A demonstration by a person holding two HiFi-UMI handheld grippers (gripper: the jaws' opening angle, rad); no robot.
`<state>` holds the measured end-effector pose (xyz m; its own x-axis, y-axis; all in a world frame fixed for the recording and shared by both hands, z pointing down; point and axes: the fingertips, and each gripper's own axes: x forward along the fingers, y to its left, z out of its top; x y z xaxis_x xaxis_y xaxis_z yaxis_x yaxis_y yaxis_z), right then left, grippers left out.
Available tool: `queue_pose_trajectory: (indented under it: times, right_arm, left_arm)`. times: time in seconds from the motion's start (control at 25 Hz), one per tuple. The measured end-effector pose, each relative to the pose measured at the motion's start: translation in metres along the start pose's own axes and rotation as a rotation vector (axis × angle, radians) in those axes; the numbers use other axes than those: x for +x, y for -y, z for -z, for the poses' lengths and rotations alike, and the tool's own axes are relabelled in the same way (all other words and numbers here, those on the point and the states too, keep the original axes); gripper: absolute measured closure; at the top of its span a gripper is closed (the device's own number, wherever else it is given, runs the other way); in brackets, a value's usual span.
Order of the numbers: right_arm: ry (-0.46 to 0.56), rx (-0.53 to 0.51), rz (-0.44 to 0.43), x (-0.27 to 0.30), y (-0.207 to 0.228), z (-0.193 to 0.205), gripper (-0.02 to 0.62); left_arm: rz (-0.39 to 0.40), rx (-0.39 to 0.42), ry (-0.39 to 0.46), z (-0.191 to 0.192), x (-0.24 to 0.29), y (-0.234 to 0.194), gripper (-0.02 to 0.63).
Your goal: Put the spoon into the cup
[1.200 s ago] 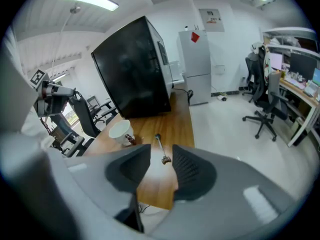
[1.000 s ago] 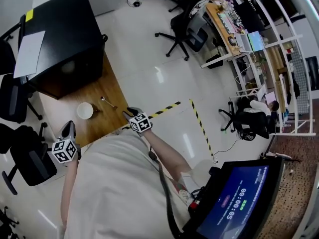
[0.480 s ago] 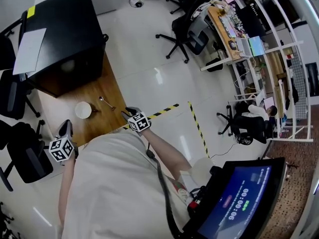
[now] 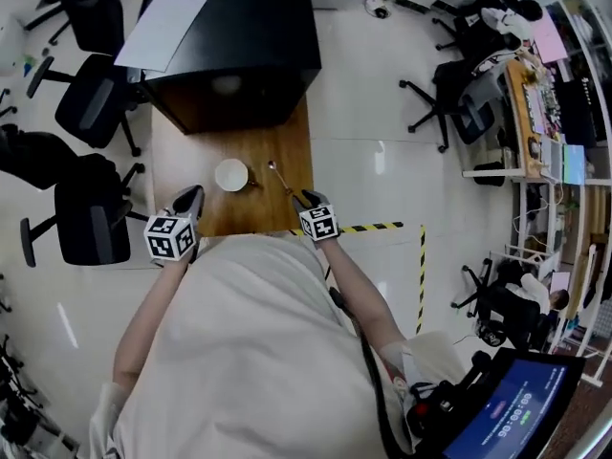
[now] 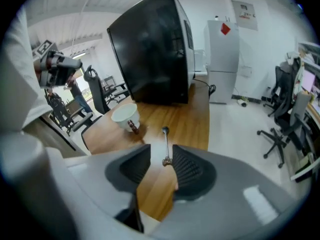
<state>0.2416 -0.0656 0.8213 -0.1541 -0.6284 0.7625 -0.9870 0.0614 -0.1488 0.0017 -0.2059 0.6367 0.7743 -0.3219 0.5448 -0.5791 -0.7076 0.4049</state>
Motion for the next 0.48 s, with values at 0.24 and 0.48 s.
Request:
queue_pose_trajectory:
  times: [0.24,0.48]
  right_arm:
    - [-0.087,-0.135,0.007,0.032,-0.011,0.023,0.460]
    - [-0.160,-0.226,0.028,0.047,-0.012,0.028,0.456]
  left_arm:
    - [-0.039,0.004,-0.015,0.003,-0.009,-0.008,0.606]
    - [-0.072,-0.008,-0.039,0.022,-0.017,-0.006,0.606]
